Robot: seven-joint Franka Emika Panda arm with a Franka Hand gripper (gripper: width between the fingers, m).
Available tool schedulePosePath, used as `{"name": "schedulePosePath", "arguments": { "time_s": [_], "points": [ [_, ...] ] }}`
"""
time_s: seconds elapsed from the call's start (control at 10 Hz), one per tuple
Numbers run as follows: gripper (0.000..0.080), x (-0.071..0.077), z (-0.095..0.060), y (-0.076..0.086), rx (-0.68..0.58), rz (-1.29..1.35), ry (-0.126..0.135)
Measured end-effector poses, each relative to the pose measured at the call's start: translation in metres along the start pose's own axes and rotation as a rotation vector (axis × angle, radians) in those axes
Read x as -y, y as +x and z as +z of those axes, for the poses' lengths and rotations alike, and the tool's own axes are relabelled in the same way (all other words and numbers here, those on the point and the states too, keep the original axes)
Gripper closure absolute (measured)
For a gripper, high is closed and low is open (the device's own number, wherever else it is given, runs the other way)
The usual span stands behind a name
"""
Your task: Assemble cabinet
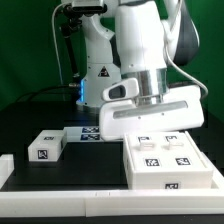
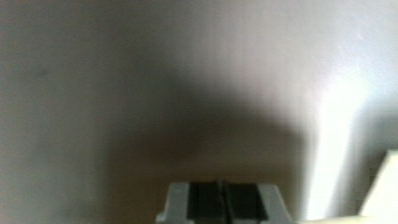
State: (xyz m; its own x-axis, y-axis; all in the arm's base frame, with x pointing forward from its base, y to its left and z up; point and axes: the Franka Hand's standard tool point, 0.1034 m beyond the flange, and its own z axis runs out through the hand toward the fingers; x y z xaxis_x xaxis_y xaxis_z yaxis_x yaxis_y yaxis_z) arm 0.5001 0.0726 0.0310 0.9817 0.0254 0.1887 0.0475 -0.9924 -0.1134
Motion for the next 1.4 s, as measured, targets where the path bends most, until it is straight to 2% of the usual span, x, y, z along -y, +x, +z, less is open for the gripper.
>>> {"name": "schedulePosePath", "arguments": {
  "time_s": [0.3, 0.6, 0.8, 1.1, 1.4],
  "points": [
    [0.0798, 0.000, -0.036, 0.015, 0.010, -0.028, -0.001],
    [0.0798, 0.002, -0.061, 0.032, 0.027, -0.033, 0.006],
    [0.0798, 0.008, -0.065, 0.039, 0.084, -0.025, 0.020],
    [0.0798, 0.008, -0.064, 0.035, 0.090, -0.027, 0.019],
    [0.0798, 0.010, -0.078, 0.042, 0.084, -0.032, 0.019]
  ]
}}
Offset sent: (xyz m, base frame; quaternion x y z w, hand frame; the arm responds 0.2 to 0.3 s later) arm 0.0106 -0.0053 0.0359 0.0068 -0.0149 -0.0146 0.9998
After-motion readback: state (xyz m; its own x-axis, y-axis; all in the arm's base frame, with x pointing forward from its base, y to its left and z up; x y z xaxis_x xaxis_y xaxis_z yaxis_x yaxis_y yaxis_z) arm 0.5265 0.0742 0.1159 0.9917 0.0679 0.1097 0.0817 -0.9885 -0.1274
